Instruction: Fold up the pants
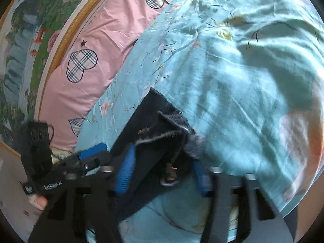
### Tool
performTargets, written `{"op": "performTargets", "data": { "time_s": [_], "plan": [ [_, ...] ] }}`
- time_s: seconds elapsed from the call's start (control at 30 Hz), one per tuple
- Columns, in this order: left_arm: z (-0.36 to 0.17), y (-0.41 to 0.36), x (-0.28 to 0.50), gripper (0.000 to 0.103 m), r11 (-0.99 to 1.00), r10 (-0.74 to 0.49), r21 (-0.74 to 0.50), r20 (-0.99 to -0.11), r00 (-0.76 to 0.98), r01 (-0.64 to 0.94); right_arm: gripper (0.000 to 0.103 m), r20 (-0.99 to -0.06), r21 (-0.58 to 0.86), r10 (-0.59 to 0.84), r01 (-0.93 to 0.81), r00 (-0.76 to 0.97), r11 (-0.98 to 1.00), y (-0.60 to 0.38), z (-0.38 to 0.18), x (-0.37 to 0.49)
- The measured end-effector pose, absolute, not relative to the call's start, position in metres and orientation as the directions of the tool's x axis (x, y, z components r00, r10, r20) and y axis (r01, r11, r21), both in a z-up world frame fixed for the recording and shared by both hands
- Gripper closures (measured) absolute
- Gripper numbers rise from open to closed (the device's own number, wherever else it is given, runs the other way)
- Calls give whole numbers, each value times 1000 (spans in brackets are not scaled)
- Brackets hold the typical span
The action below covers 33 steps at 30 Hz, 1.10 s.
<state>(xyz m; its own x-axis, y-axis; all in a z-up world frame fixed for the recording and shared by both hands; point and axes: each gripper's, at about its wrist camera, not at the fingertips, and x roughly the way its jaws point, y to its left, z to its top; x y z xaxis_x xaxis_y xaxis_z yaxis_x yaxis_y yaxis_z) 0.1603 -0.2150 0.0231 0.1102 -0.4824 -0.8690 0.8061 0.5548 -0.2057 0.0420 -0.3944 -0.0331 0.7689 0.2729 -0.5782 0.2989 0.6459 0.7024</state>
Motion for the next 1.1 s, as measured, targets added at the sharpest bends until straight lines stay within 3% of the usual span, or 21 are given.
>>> {"op": "performTargets", "data": {
  "time_s": [0.03,0.07,0.4,0.47,0.53,0.63,1.1],
  "plan": [
    [21,-223,161,36,539,-481,-213,-872,90,815,84,-578,704,281,294,766,647,-397,-36,41],
    [19,-229,160,36,523,-481,-219,-874,73,824,88,-571,710,294,281,767,645,-401,-40,37],
    [-10,-282,170,40,424,-457,-310,-885,-94,851,91,-493,751,357,182,793,635,-408,-50,14],
    [-11,-286,171,57,403,-478,-339,-870,-120,850,91,-493,746,359,173,792,643,-406,-49,14],
    [-10,-286,172,81,395,-499,-372,-855,-144,840,91,-493,741,362,164,791,651,-405,-49,17],
    [-8,-283,172,89,393,-522,-383,-841,-140,836,91,-487,747,372,157,790,646,-405,-49,18],
    [34,-249,157,92,394,-608,-358,-792,-52,847,91,-422,751,409,59,809,658,-398,-25,20]
  ]
}}
